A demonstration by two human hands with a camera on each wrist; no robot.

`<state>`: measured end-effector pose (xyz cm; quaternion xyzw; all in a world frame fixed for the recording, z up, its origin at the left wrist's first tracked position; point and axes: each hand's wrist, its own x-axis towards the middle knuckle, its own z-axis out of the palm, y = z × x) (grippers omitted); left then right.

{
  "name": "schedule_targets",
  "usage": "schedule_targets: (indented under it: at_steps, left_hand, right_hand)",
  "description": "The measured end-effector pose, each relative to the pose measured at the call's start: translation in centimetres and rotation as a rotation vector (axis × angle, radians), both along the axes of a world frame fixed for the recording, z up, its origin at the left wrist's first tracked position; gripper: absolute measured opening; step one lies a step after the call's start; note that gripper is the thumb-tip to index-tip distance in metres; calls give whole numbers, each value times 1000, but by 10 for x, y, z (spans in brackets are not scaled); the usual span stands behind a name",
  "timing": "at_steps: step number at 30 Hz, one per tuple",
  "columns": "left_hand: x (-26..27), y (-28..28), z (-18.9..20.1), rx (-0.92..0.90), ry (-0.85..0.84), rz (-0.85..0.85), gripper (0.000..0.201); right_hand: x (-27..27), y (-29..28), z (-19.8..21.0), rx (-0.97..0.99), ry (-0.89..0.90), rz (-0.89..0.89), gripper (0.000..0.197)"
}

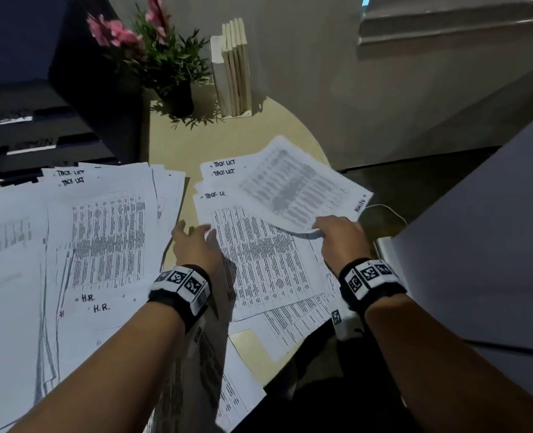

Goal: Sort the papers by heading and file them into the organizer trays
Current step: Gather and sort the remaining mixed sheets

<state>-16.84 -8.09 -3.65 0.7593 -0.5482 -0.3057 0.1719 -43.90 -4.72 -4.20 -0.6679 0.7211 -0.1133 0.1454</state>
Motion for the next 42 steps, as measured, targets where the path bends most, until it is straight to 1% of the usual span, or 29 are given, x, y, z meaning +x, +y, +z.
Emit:
schedule_targets:
  at_steps: [3,5,6,8,9,11,12,13,15,18,19,20,22,24,26,28,29,30,31,32,33,34,35,36,38,40,42]
  left_hand:
    - [5,-16,28,-257,52,-82,47]
    - [13,-27,51,-367,69,-154,56]
    - [16,-32,61,-369,58,-215,59]
    - [20,-34,71,-247,53,-337,63]
    - [20,-32,71,-129,89,-367,67]
    - [23,-22,61,150,217,-351,80]
    - [27,-17,51,261,262,-332,86]
    - [31,-11,41,334,263,-332,89]
    - [36,1,22,359,231,-323,88]
    - [40,10,7,302,286,-205,90]
    - [41,10,5,293,303,-189,88]
    - [44,8,1,290,303,-195,81]
    - [45,4,0,295,287,-238,55]
    - [40,2,4,273,334,-216,30]
    - [36,1,6,214,371,-109,18]
    - [36,-2,9,138,354,82,12]
    - [38,-4,10,118,299,164,14]
    - [43,-6,10,123,222,211,17]
    - [49,-8,8,136,154,225,21]
    - [54,-9,7,151,100,221,25]
    - [58,-10,4,170,75,214,25]
    - [60,-10,3,187,63,211,24]
    - [62,-10,0,196,56,214,23]
    - [61,-9,-1,209,47,217,22]
    - [59,-7,-4,232,72,237,26]
    - [56,-6,-7,245,166,258,27]
    - [48,-4,-5,254,253,254,19]
  right_hand:
    - [3,6,9,-216,-132,113,39]
    - [3,11,14,-271,-216,188,38]
    - [4,13,18,-257,-308,202,40]
    - [10,13,27,-170,-543,183,44]
    - [14,11,32,-123,-631,161,44]
    - [25,9,43,-53,-773,125,44]
    - [30,9,48,-6,-828,106,44]
    - [33,8,54,60,-869,79,45]
    - [36,6,54,173,-914,16,47]
    - [39,1,52,232,-1062,-66,48]
    - [39,-1,49,239,-1105,-99,47]
    - [39,-3,47,245,-1144,-135,47]
    - [38,-6,45,238,-1189,-167,46]
    - [37,-8,47,170,-1257,-159,42]
    - [38,-10,51,89,-1330,-229,43]
    - [35,-15,41,0,-1376,-374,56]
    - [31,-17,34,-33,-1346,-443,61]
    - [28,-18,26,-39,-1250,-496,62]
    - [23,-19,19,-18,-1071,-514,60]
    - [19,-18,12,31,-832,-501,57]
    - [16,-15,7,94,-589,-459,53]
    - [13,-12,3,159,-390,-422,50]
    - [13,-10,3,215,-265,-402,50]
    - [14,-8,3,260,-185,-397,54]
    - [18,-10,5,316,-83,-388,64]
    - [22,-12,3,343,-34,-386,71]
    - [25,-15,1,344,4,-395,73]
